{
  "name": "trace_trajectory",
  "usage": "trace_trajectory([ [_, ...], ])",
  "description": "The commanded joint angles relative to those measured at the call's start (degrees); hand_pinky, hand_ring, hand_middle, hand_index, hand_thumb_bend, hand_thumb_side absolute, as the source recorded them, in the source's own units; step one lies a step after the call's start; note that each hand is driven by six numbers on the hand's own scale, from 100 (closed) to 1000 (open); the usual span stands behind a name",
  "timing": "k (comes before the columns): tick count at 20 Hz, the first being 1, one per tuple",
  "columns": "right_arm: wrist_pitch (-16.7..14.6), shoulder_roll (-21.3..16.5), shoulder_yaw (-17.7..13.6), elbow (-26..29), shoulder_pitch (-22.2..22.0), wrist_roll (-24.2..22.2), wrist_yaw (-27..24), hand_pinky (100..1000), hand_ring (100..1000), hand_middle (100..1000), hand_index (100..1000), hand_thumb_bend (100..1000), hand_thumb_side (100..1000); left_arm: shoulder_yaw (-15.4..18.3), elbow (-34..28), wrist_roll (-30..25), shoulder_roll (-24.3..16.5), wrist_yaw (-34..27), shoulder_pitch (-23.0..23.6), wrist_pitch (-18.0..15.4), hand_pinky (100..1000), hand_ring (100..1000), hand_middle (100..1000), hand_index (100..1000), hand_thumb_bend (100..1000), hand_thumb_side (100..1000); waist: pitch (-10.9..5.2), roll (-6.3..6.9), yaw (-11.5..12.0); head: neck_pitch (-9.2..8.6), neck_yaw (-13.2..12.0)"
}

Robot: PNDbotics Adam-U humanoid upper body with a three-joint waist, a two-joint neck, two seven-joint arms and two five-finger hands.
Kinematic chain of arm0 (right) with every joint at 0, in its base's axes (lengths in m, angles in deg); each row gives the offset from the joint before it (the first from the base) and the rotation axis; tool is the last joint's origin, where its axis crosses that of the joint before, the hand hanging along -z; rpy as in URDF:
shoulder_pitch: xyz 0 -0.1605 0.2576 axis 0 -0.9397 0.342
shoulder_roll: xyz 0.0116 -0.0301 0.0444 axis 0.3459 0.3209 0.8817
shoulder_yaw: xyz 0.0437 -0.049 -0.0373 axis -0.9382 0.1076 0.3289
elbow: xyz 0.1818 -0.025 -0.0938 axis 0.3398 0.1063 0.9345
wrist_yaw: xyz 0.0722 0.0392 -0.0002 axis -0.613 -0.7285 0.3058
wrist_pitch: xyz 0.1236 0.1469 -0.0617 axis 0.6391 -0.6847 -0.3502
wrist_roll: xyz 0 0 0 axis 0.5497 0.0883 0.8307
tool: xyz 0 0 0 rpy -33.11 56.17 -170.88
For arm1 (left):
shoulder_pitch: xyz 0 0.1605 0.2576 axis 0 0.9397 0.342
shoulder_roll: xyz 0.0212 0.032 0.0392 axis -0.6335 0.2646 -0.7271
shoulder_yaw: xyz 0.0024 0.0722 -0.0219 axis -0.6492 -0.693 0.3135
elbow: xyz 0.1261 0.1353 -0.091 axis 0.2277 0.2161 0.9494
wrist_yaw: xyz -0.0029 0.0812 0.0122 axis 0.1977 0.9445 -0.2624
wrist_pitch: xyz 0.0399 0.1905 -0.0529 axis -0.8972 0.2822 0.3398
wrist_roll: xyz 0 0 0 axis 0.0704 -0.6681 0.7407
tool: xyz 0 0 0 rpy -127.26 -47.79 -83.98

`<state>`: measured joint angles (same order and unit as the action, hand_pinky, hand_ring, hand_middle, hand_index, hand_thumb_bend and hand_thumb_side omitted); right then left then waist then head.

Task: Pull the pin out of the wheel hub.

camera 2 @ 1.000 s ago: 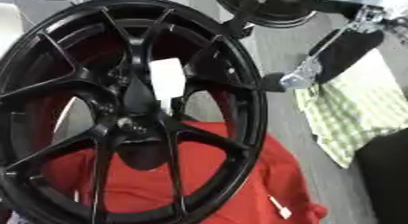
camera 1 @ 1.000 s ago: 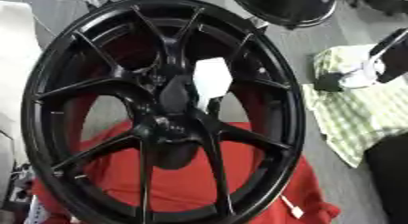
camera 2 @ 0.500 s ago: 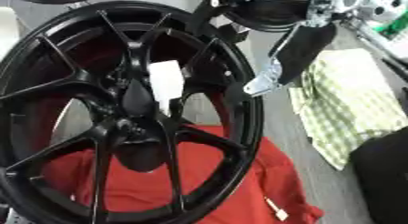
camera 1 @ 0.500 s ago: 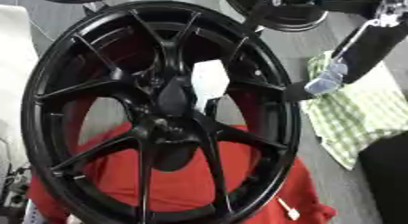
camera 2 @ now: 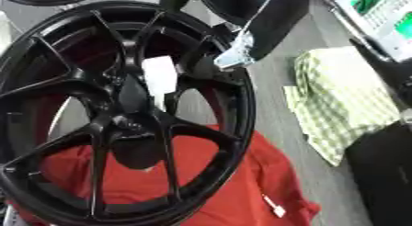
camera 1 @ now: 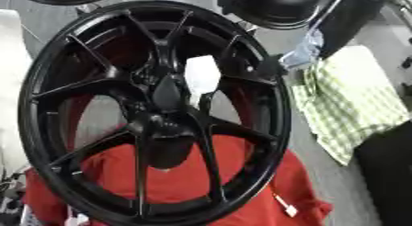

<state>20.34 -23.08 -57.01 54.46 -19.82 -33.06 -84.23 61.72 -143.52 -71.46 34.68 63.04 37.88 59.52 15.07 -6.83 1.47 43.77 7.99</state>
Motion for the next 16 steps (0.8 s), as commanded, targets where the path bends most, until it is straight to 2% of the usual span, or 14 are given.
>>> trace_trajectory([
  [1,1.3,2.8,-1.8,-1.6,1.3,-0.3,1.8,948,886,754,842,502,249,0.7,-1.2,0.5,-1.5,0.4,0.2,0.0,716,590,553,652,100,773,-1.53,0.55,-0.4,0.35,-0.8],
  [6,1.6,6.0,-1.9,-4.1,1.0,-1.2,4.7,947,886,755,843,504,250,1.1,-1.2,1.0,-1.4,0.6,0.8,0.1,716,589,552,652,100,775,-1.66,0.68,-1.0,0.35,-1.3],
  [11,0.1,6.6,-0.9,-4.4,0.3,-1.3,8.3,943,885,758,845,512,248,1.4,-1.2,1.4,-1.1,0.9,1.4,0.2,716,589,552,651,100,778,-1.68,0.85,-1.6,0.35,-1.9],
  [13,0.0,7.1,-0.8,-4.1,0.1,-1.3,8.9,943,887,767,843,485,246,1.5,-1.2,1.6,-1.0,1.0,1.6,0.3,716,589,551,651,100,778,-1.68,1.00,-1.8,0.35,-2.1],
  [16,0.2,7.6,-0.6,-3.1,-0.1,-1.2,9.3,943,887,765,841,498,232,1.6,-1.2,1.7,-0.8,1.2,1.8,0.3,716,588,552,651,100,779,-1.64,1.21,-2.2,0.35,-2.6],
])
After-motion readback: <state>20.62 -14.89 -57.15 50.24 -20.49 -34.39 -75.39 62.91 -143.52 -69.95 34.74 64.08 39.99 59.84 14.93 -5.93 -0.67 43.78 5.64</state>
